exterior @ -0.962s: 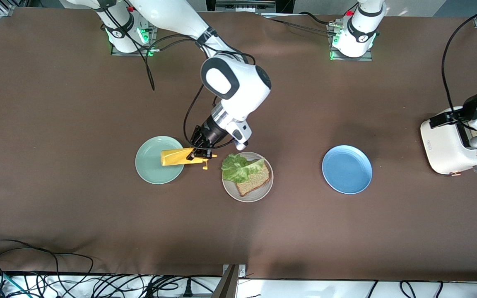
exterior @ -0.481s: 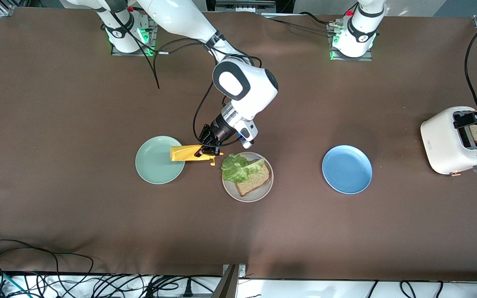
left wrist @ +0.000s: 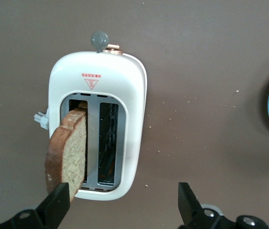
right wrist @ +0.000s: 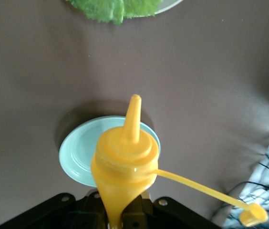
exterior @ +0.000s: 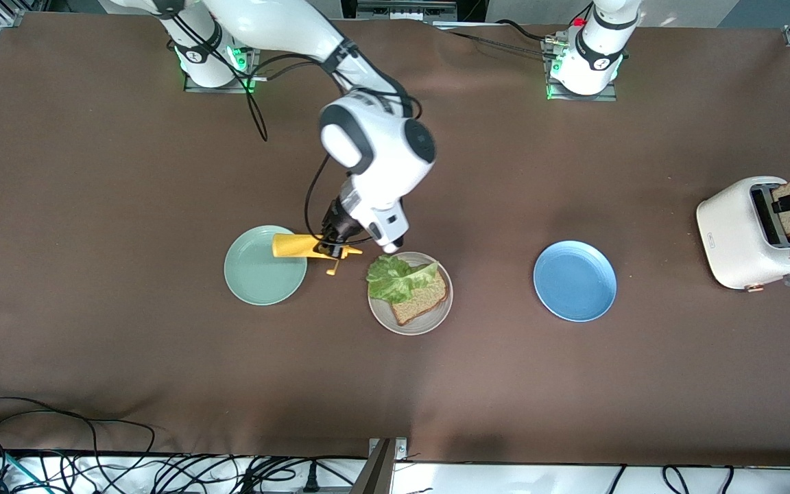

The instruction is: Make sandwich on beige plate with both arms

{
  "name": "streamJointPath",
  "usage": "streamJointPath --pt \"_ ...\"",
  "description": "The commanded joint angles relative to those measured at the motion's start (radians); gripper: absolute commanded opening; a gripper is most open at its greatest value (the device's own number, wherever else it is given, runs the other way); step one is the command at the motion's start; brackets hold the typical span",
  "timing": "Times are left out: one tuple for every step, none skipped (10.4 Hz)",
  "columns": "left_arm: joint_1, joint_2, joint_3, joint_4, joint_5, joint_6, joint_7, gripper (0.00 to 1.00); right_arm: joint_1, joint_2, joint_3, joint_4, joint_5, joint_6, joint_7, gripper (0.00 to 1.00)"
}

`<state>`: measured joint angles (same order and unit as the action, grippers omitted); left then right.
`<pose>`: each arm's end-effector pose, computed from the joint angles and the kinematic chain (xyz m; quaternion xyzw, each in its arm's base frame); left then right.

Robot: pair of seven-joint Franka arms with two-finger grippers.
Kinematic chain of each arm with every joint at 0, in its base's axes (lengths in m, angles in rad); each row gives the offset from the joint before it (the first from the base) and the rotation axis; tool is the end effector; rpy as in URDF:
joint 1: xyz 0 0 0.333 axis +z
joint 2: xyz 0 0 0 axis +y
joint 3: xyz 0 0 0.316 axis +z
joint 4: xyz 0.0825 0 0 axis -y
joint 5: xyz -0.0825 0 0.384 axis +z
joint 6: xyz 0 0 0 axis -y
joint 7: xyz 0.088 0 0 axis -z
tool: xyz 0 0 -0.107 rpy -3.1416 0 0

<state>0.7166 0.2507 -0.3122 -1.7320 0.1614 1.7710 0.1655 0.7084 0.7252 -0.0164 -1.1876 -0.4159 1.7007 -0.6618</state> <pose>0.5466 0.2629 0.4242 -0.9898 -0.0956 0.1056 0.0094 0.5823 0.4369 0.3486 0.7264 0.6474 -0.1002 0.2078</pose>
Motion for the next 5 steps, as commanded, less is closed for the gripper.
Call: streamJointPath --pt "0.030 0.033 -0.013 0.005 0.052 0.025 0.046 1.00 -0.122 -0.139 0.015 -0.161 0.238 0.114 -0.129 0.00" --pt "0.038 0.039 -0.013 0.006 0.085 0.027 0.058 1.00 -0.166 -0.151 0.015 -0.164 0.344 0.117 -0.213 0.00" --pt "0.047 0.041 -0.013 0.006 0.090 0.028 0.069 1.00 -0.212 -0.155 0.015 -0.167 0.450 0.119 -0.313 0.00" --pt "0.059 0.041 -0.013 0.008 0.092 0.028 0.090 1.00 -0.251 -0.156 0.010 -0.187 0.539 0.123 -0.402 0.00" --pt "0.075 0.048 -0.013 0.018 0.093 0.028 0.104 1.00 -0.286 -0.158 0.010 -0.201 0.607 0.123 -0.482 0.00"
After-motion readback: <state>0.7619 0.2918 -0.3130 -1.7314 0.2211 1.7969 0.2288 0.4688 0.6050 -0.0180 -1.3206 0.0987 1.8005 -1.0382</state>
